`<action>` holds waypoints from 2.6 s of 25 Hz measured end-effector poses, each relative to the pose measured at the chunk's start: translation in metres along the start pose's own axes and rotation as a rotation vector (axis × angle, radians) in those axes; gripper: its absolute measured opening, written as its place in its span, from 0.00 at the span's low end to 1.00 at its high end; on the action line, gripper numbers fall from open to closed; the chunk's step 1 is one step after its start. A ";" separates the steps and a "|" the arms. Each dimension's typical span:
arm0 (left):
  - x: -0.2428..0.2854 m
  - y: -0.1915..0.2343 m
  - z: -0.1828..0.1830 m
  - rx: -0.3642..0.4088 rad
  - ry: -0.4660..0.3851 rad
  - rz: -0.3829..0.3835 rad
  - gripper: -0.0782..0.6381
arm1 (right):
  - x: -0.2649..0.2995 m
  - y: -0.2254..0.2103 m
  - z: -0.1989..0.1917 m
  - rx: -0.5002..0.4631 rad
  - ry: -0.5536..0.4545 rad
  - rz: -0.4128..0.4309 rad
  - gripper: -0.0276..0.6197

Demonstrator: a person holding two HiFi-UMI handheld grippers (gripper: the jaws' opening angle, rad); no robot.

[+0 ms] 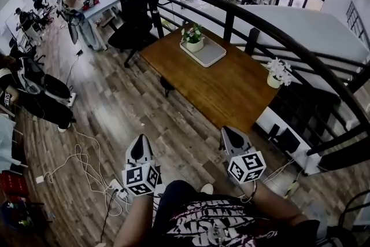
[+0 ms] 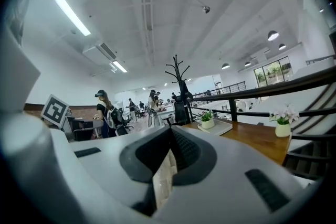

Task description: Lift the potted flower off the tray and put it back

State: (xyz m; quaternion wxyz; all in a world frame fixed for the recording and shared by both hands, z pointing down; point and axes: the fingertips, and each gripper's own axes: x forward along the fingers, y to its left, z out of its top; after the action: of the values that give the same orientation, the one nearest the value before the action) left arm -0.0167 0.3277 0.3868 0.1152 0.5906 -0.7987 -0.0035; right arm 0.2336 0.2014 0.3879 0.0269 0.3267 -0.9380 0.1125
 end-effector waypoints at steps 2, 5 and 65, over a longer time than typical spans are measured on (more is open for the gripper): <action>0.006 -0.008 0.009 0.015 -0.017 -0.010 0.12 | 0.000 -0.006 0.007 -0.002 -0.014 -0.004 0.04; 0.013 -0.016 0.011 0.025 -0.020 -0.030 0.12 | 0.001 -0.011 0.007 -0.005 -0.018 -0.013 0.04; 0.511 0.076 0.033 0.079 0.206 -0.384 0.12 | 0.444 -0.149 0.028 0.027 0.093 -0.270 0.04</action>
State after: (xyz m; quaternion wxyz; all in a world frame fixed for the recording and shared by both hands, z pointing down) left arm -0.2358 -0.1357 0.4572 0.1703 0.7333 -0.6549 0.0663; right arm -0.0222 -0.1876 0.4445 0.0810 0.4448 -0.8816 0.1354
